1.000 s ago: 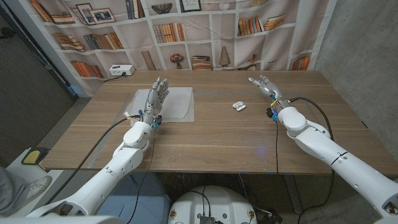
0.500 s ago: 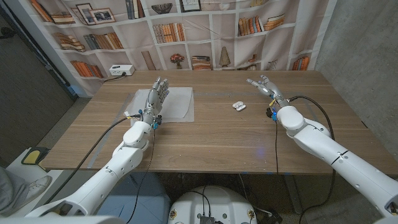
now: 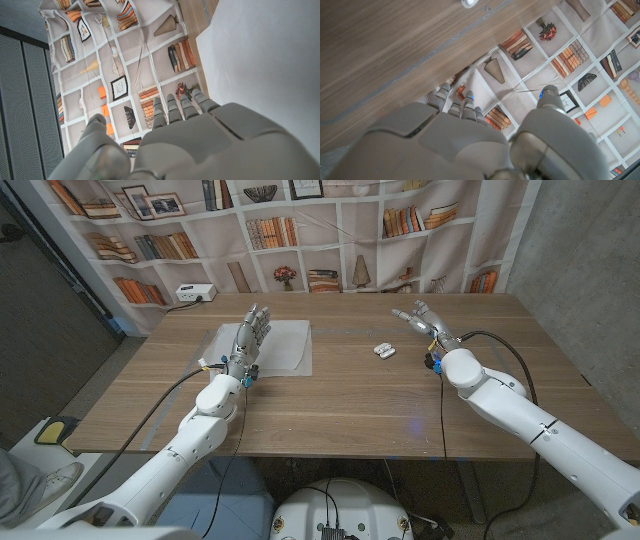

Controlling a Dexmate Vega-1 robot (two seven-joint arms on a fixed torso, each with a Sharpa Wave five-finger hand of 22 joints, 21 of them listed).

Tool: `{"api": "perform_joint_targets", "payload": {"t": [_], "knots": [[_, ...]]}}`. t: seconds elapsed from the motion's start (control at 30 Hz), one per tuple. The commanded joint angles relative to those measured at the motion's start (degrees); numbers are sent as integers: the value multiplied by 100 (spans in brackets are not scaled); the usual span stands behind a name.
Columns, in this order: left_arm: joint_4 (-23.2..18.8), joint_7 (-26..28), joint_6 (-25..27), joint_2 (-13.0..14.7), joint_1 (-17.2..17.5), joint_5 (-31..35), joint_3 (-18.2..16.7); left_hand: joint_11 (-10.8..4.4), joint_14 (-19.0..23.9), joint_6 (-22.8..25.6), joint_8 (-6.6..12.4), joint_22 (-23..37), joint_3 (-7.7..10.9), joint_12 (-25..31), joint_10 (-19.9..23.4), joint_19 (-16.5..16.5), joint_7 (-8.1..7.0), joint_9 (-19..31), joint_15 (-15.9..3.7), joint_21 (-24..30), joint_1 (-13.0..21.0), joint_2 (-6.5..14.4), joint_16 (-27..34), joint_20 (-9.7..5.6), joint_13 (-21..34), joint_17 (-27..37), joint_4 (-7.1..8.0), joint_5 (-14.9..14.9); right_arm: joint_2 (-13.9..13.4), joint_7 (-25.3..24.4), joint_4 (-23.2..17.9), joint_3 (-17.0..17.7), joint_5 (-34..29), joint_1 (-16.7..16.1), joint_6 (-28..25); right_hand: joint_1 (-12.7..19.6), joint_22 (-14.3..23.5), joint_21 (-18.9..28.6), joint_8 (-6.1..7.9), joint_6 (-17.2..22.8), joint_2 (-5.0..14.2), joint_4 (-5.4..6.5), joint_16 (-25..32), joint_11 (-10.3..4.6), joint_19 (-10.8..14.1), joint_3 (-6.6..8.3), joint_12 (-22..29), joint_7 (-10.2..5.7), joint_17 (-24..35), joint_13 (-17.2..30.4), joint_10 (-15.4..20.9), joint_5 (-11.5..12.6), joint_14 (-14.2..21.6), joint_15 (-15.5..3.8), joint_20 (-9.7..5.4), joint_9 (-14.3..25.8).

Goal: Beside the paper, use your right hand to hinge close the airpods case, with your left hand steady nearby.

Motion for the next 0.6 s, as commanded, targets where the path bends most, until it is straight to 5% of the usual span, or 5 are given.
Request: {"api": "perform_joint_targets", "payload": {"t": [0.03,0.6], "knots": [[-7,-63,0,39,51,-43,-16,22,10,44,1,29,21,3,22,37,6,15,49,25,4,58,-15,15,20,27,-39,7,-69,151,-122,-210,-264,144,-314,77,18,8,6,-72,-10,24,2,10,-16,49,16,0,7,19,-14,0,-138,-16,15,20],[-12,-117,-6,58,24,-43,-11,35,-33,41,-20,30,9,-18,-3,11,7,16,48,15,-15,65,-30,16,20,28,-48,2,-191,321,-294,-555,-931,370,-765,104,18,44,6,-127,-16,74,60,-42,-11,45,40,-81,14,35,39,-18,-120,-12,25,22]]}}
